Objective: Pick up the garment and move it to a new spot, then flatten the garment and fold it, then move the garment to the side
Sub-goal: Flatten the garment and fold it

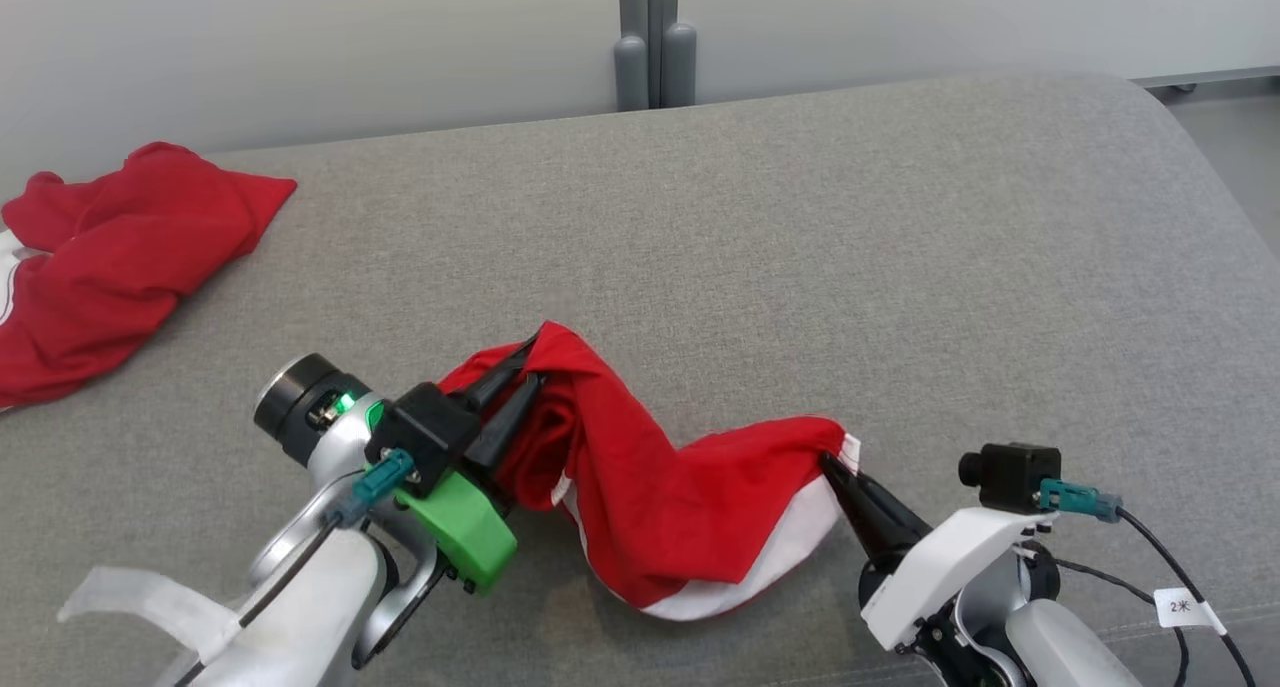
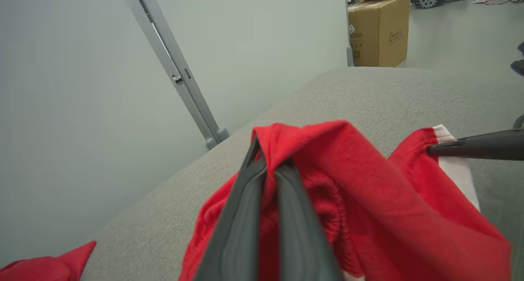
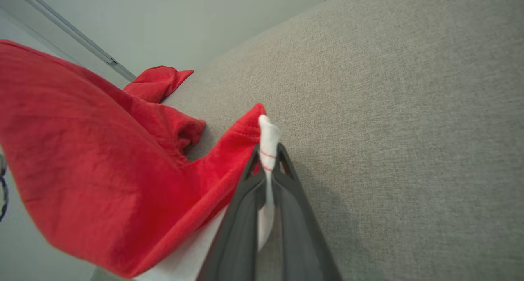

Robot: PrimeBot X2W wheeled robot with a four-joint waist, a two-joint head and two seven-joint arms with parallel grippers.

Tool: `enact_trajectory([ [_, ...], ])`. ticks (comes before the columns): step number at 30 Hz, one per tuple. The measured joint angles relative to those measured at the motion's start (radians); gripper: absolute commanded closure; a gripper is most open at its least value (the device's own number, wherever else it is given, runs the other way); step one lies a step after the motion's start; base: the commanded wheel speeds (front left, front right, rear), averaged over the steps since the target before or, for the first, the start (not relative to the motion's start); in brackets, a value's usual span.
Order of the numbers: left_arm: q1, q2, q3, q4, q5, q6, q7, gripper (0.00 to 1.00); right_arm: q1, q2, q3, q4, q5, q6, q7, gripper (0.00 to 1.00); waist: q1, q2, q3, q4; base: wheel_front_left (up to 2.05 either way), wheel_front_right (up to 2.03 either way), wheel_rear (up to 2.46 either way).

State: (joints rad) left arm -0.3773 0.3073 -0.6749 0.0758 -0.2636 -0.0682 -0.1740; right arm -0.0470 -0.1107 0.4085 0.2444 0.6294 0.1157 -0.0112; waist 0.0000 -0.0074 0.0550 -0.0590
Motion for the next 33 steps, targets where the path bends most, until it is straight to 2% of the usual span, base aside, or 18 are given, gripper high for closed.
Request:
enact_trajectory([
  [2, -0.003, -0.012, 0.000, 0.070, -0.051, -0.020, 0.052, 1.00, -0.001, 0.020, -0.002, 0.009, 0.055, 0.000, 0.035, 1.00, 0.0000, 0.0000, 0.012, -0.009, 0.00, 0.00, 0.00],
  [7, -0.051, -0.025, 0.002, 0.218, -0.090, -0.026, 0.117, 1.00, -0.052, 0.030, -0.004, 0.065, 0.077, 0.002, 0.079, 1.00, 0.0000, 0.0000, 0.046, -0.027, 0.00, 0.00, 0.00],
  [13, -0.157, -0.043, 0.005, 0.334, -0.071, -0.030, 0.160, 1.00, -0.198, 0.051, -0.022, 0.109, 0.092, -0.003, 0.090, 1.00, 0.0000, 0.0000, 0.098, -0.064, 0.00, 0.00, 0.00],
  [20, -0.260, -0.043, 0.000, 0.405, -0.021, -0.030, 0.173, 1.00, -0.281, 0.049, -0.116, 0.154, 0.102, -0.056, 0.018, 1.00, 0.0000, 0.0000, 0.166, -0.109, 0.00, 0.00, 0.00],
  [21, -0.271, -0.045, -0.006, 0.411, -0.020, -0.033, 0.172, 0.91, -0.290, 0.049, -0.124, 0.160, 0.103, -0.056, 0.009, 1.00, 0.0000, 0.0000, 0.176, -0.113, 0.00, 0.00, 0.00],
  [23, -0.291, -0.056, -0.015, 0.432, -0.012, -0.036, 0.164, 0.60, -0.301, 0.049, -0.134, 0.173, 0.112, -0.056, -0.007, 1.00, 0.0000, 0.0000, 0.194, -0.119, 0.00, 0.00, 0.00],
  [24, -0.298, -0.066, -0.015, 0.441, -0.013, -0.038, 0.158, 0.29, -0.301, 0.049, -0.137, 0.183, 0.113, -0.056, -0.014, 1.00, 0.0000, 0.0000, 0.202, -0.120, 0.00, 0.00, 0.00],
  [25, -0.302, -0.075, -0.018, 0.447, -0.013, -0.039, 0.150, 0.04, -0.301, 0.050, -0.138, 0.193, 0.115, -0.056, -0.019, 1.00, 0.0000, 0.0000, 0.209, -0.120, 0.00, 0.00, 0.00],
  [26, -0.306, -0.083, -0.024, 0.452, -0.013, -0.039, 0.143, 0.00, -0.301, 0.050, -0.140, 0.201, 0.121, -0.056, -0.027, 1.00, 0.0000, 0.0000, 0.214, -0.117, 0.00, 0.00, 0.00],
  [33, -0.336, -0.130, -0.002, 0.459, -0.016, -0.041, 0.070, 0.00, -0.302, 0.050, -0.167, 0.247, 0.144, -0.053, -0.086, 1.00, 0.0000, 0.0000, 0.217, -0.068, 0.00, 0.00, 0.00],
])
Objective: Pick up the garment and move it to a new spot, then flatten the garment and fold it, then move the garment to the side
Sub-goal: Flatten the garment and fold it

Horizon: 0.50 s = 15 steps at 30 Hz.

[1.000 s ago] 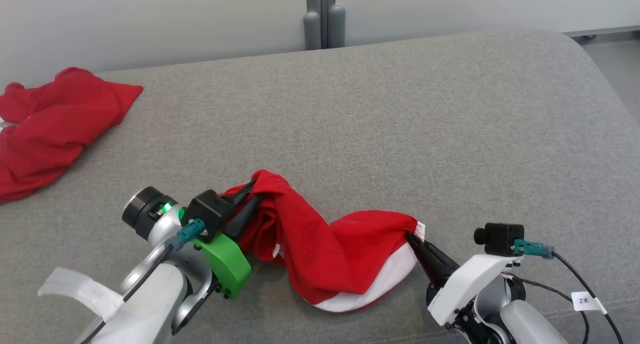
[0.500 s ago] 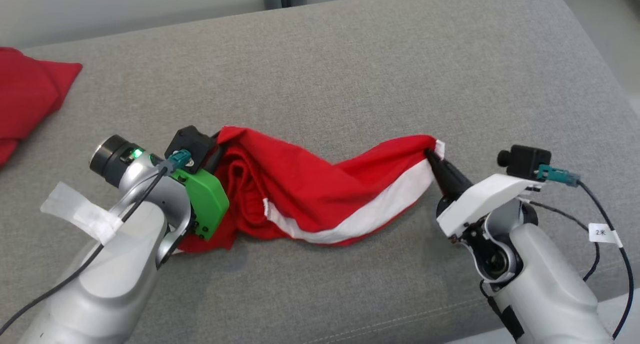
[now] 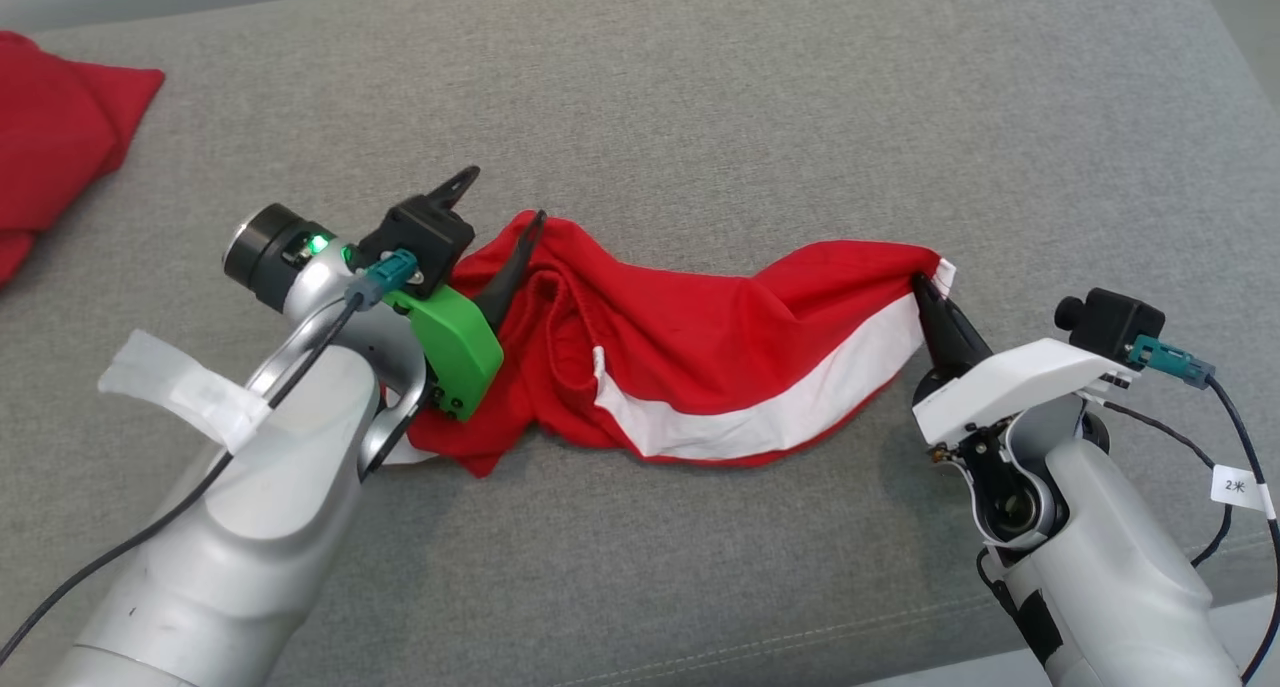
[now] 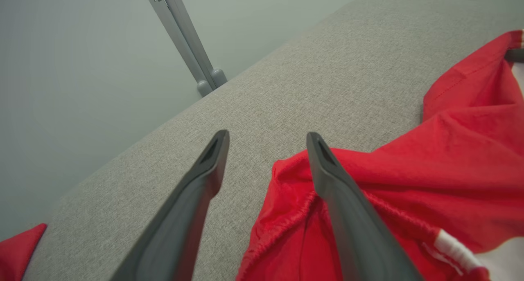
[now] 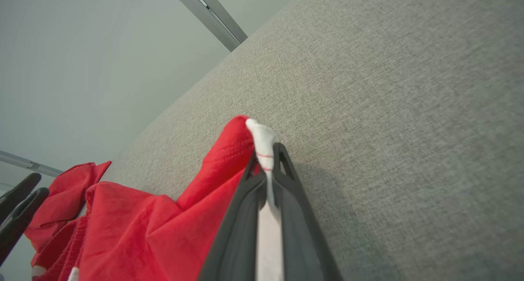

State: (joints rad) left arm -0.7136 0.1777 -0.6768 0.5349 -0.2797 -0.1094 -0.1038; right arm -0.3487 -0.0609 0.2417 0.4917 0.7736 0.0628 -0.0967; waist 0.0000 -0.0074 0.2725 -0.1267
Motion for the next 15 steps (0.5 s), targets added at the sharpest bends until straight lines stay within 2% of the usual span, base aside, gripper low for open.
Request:
enact_trajectory([
  [6, -0.008, -0.014, 0.029, -0.007, -0.030, 0.012, -0.042, 0.00, 0.006, 0.000, -0.013, 0.038, 0.009, 0.010, -0.049, 1.00, 0.0000, 0.0000, -0.019, 0.053, 0.00, 0.00, 0.00],
  [13, 0.081, -0.101, -0.019, -0.001, -0.098, 0.000, -0.023, 0.00, 0.021, -0.001, 0.002, 0.071, -0.006, 0.020, -0.086, 1.00, 0.0000, 0.0000, -0.063, 0.103, 0.00, 0.00, 0.00],
  [15, 0.112, -0.110, -0.044, -0.001, -0.110, -0.001, -0.007, 0.00, 0.031, -0.001, 0.021, 0.078, -0.011, 0.021, -0.088, 1.00, 0.0000, 0.0000, -0.080, 0.111, 0.00, 0.00, 0.00],
])
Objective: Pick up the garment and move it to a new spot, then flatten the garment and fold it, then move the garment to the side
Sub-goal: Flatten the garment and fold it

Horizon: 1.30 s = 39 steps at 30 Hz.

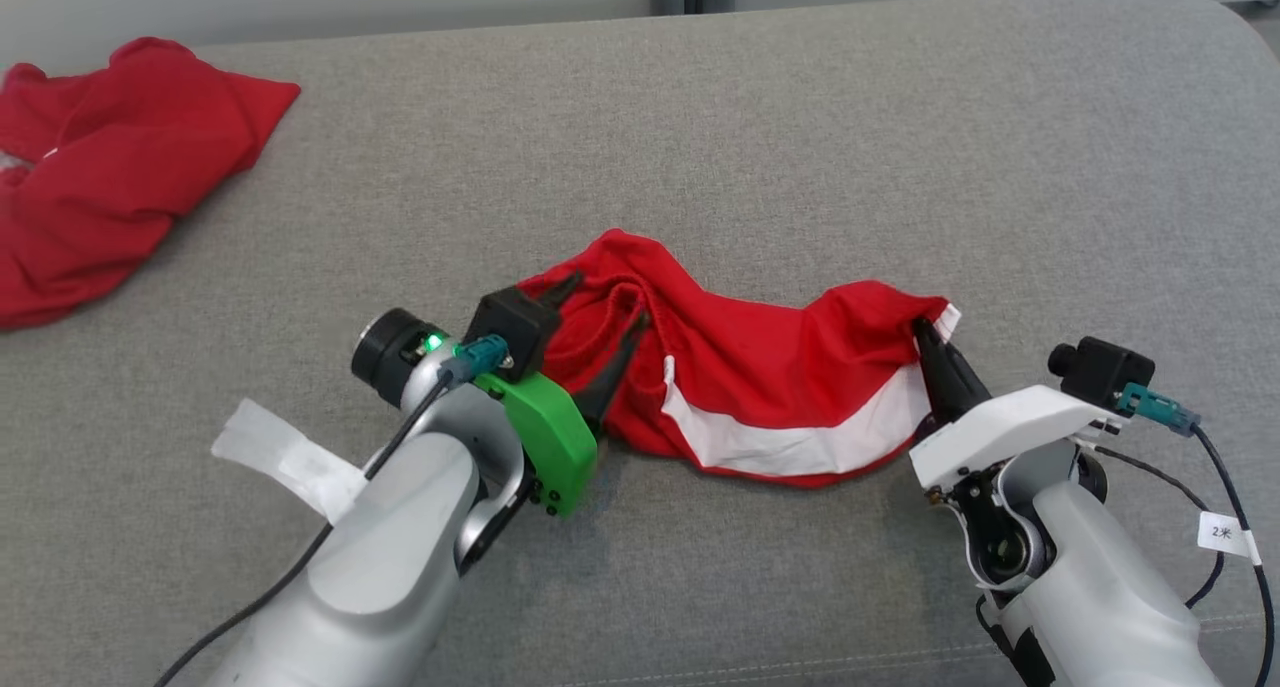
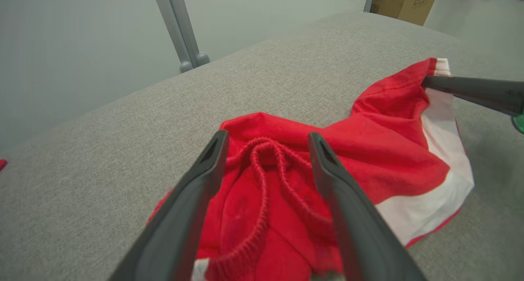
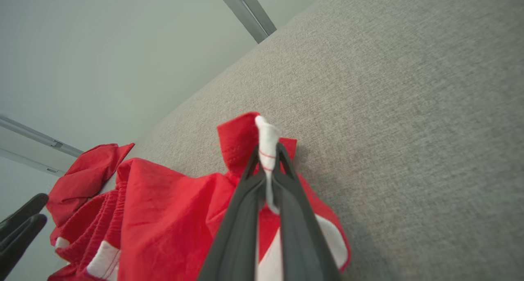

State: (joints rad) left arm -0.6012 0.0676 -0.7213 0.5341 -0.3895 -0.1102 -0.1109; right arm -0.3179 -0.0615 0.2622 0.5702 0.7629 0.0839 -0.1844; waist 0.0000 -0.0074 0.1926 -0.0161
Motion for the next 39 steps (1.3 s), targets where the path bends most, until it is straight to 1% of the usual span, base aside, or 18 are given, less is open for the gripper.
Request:
enact_trajectory([
  [2, 0.012, -0.001, -0.008, -0.001, -0.008, -0.003, 0.006, 0.00, 0.003, 0.001, 0.008, 0.005, -0.004, 0.004, 0.000, 1.00, 0.0000, 0.0000, -0.008, 0.002, 0.00, 0.00, 0.00],
  [6, 0.035, -0.004, -0.054, -0.002, -0.023, -0.010, 0.053, 0.00, 0.004, 0.002, 0.023, 0.019, -0.015, 0.007, -0.008, 1.00, 0.0000, 0.0000, -0.034, 0.001, 0.00, 0.00, 0.00],
  [11, 0.048, -0.016, -0.088, -0.008, -0.047, -0.012, 0.102, 0.00, 0.009, 0.002, 0.043, 0.035, -0.016, 0.012, -0.009, 1.00, 0.0000, 0.0000, -0.046, -0.025, 0.00, 0.00, 0.00],
  [14, 0.060, -0.019, -0.094, 0.000, -0.083, -0.013, 0.132, 0.00, 0.012, 0.002, 0.060, 0.042, -0.016, 0.013, -0.010, 1.00, 0.0000, 0.0000, -0.051, -0.045, 0.00, 0.00, 0.00],
  [26, 0.064, -0.019, -0.108, 0.066, -0.089, -0.007, 0.234, 0.00, 0.011, 0.003, 0.081, 0.058, -0.014, 0.020, -0.028, 1.00, 0.0000, 0.0000, -0.047, -0.119, 0.00, 0.00, 0.00],
  [27, 0.064, -0.019, -0.107, 0.068, -0.089, -0.002, 0.235, 0.03, 0.011, 0.003, 0.081, 0.059, -0.014, 0.020, -0.030, 1.00, 0.0000, 0.0000, -0.046, -0.121, 0.00, 0.00, 0.00],
  [29, 0.064, -0.019, -0.106, 0.070, -0.089, 0.007, 0.243, 0.13, 0.011, 0.004, 0.081, 0.060, -0.014, 0.021, -0.035, 1.00, 0.0000, 0.0000, -0.044, -0.121, 0.00, 0.00, 0.00],
  [30, 0.064, -0.019, -0.101, 0.072, -0.089, 0.022, 0.243, 0.16, 0.011, 0.004, 0.082, 0.063, -0.014, 0.021, -0.036, 1.00, 0.0000, 0.0000, -0.044, -0.120, 0.00, 0.00, 0.00],
  [32, 0.061, -0.019, -0.093, 0.074, -0.087, 0.039, 0.243, 0.13, 0.011, 0.003, 0.087, 0.066, -0.014, 0.021, -0.037, 1.00, 0.0000, 0.0000, -0.045, -0.118, 0.00, 0.00, 0.00],
  [34, 0.059, -0.019, -0.093, 0.076, -0.087, 0.041, 0.243, 0.20, 0.011, 0.004, 0.095, 0.069, -0.013, 0.021, -0.037, 1.00, 0.0000, 0.0000, -0.046, -0.116, 0.00, 0.00, 0.00],
  [35, 0.059, -0.020, -0.093, 0.077, -0.087, 0.041, 0.243, 0.31, 0.011, 0.004, 0.098, 0.070, -0.013, 0.022, -0.039, 1.00, 0.0000, 0.0000, -0.047, -0.115, 0.00, 0.00, 0.00],
  [39, 0.059, -0.020, -0.096, 0.087, -0.087, 0.041, 0.243, 1.00, 0.010, 0.004, 0.106, 0.075, -0.003, 0.022, -0.044, 1.00, 0.0000, 0.0001, -0.050, -0.112, 0.00, 0.00, 0.00],
])
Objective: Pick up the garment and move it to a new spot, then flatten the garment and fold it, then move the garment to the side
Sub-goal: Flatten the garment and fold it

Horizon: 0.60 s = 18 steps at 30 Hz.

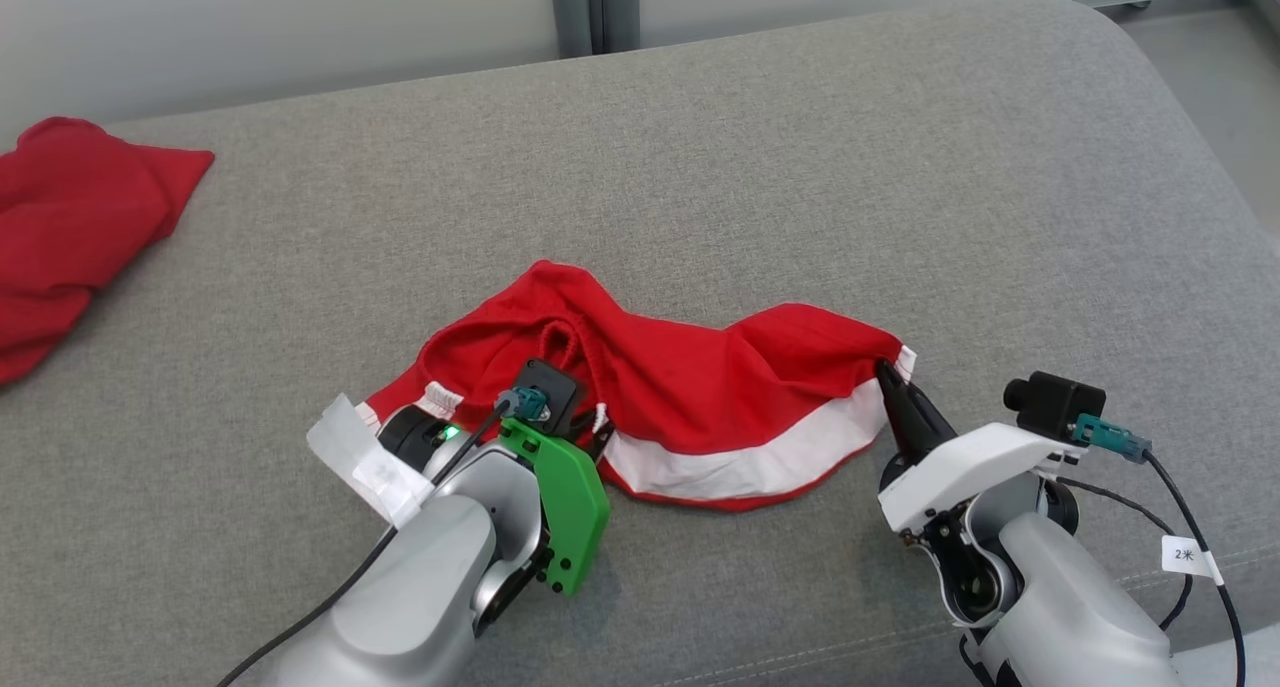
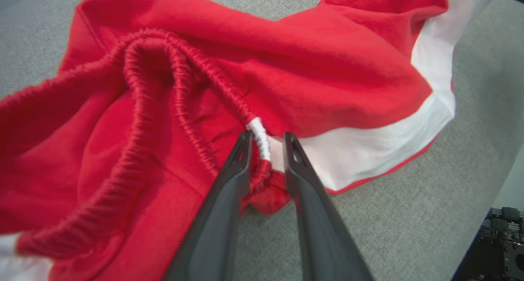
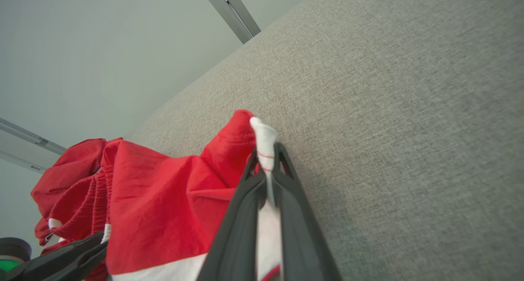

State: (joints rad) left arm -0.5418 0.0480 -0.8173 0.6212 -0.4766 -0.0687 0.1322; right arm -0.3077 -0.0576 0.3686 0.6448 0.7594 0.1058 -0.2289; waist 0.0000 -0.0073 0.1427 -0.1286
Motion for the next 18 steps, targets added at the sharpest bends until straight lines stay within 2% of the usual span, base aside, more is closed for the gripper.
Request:
enact_trajectory([
  [4, 0.000, 0.000, -0.002, -0.001, -0.003, 0.000, -0.004, 1.00, -0.001, 0.000, 0.002, 0.002, 0.000, 0.008, -0.001, 1.00, 0.0000, 0.0000, -0.001, 0.002, 0.00, 0.00, 0.00],
  [8, 0.000, -0.001, 0.018, -0.049, -0.024, 0.000, -0.060, 1.00, -0.012, 0.000, -0.008, -0.009, 0.004, 0.008, -0.010, 1.00, 0.0000, 0.0000, -0.004, 0.007, 0.00, 0.00, 0.00],
  [15, 0.017, -0.003, 0.115, -0.164, -0.136, -0.002, -0.167, 1.00, -0.013, -0.004, -0.033, -0.077, 0.009, 0.009, -0.014, 1.00, 0.0000, 0.0000, -0.018, 0.034, 0.00, 0.00, 0.00],
  [18, 0.046, -0.003, 0.150, -0.216, -0.152, -0.002, -0.213, 1.00, -0.012, -0.010, -0.060, -0.116, 0.020, 0.009, -0.018, 1.00, 0.0000, 0.0000, -0.028, 0.047, 0.00, 0.00, 0.00],
])
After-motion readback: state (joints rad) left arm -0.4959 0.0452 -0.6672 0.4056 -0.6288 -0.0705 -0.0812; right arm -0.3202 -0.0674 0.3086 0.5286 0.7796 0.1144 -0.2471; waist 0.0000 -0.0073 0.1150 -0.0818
